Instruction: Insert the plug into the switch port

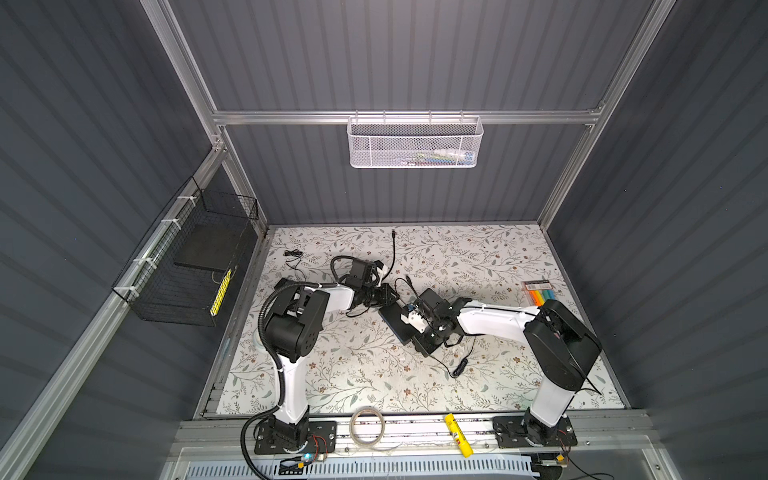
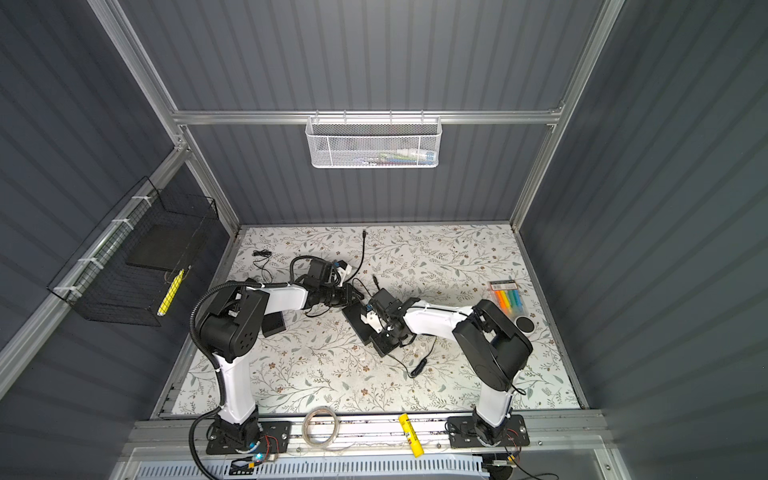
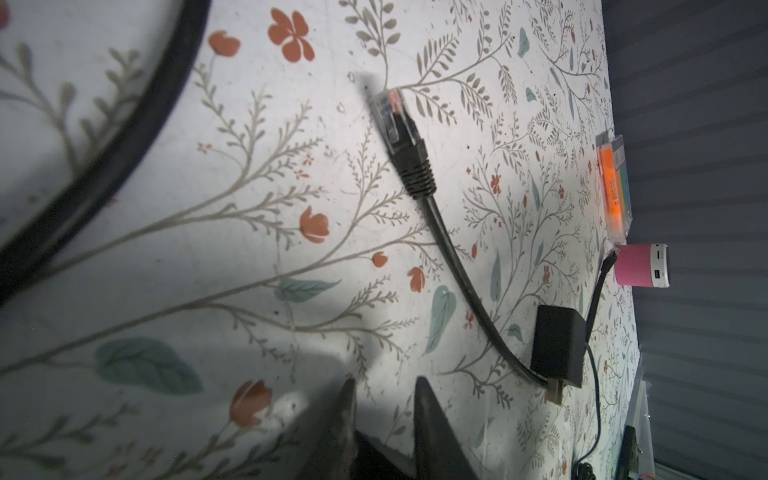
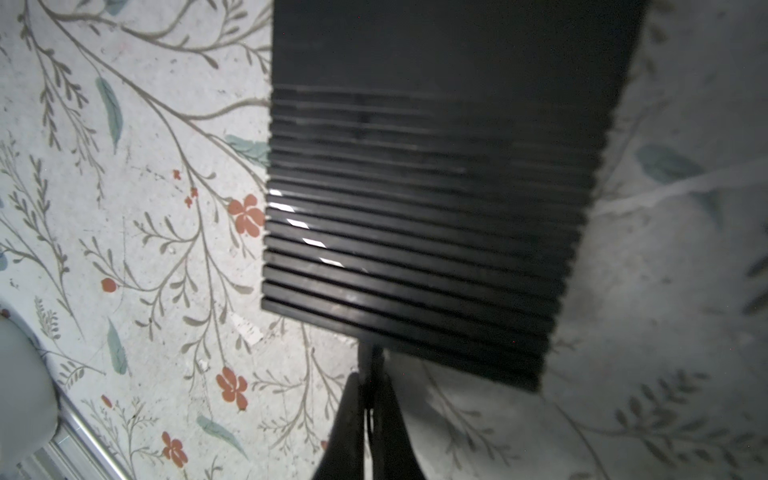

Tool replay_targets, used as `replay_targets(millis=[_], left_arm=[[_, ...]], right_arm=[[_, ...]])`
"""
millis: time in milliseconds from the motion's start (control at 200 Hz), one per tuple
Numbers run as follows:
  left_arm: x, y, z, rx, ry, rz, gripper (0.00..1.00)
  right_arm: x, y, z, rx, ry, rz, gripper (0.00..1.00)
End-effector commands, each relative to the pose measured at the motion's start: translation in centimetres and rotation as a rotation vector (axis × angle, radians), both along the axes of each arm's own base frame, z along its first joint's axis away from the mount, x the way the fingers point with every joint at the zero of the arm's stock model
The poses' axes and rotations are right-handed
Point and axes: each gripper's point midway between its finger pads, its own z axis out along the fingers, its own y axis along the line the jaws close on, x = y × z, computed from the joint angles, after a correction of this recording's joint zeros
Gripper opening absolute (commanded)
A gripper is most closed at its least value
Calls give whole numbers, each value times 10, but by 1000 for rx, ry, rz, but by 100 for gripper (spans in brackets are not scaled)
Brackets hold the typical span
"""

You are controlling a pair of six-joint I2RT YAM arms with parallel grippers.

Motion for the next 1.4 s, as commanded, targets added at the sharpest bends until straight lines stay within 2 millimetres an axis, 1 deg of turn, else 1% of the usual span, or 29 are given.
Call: replay_targets(millis=[0,85,110,265,525,735,880,1021,1111,1231,1396], left_arm=[[-48,30,-57,145,215,16,25],[-49,30,-56,135,213,14,25],[-49,30,-55,129,211,13,26],[-50,29,-52,112,206,12,28],[-59,34,-60,115,232,27,28],[-60,37,-63,121,240,39,27],[-62,37,-68,123,252,44,27],[-62,37,-70,121,254,44,29],[-63,37,-70,120,257,42,31],[-62,34,-67,102,243,35,35],[-62,32,-57,77,214,14,38]], right_arm=[[7,5,-3,-1,-3,-45,0],[7,7,1,13,1,-66,0],[13,13,5,39,-19,-71,0],[20,15,11,45,-46,-87,0],[29,24,24,76,-69,-102,0],[33,30,34,94,-80,-100,0],[32,33,34,114,-67,-118,0],[29,33,23,99,-52,-137,0],[30,33,20,93,-48,-155,0],[31,36,23,105,-52,-162,0],[34,34,23,93,-69,-165,0]])
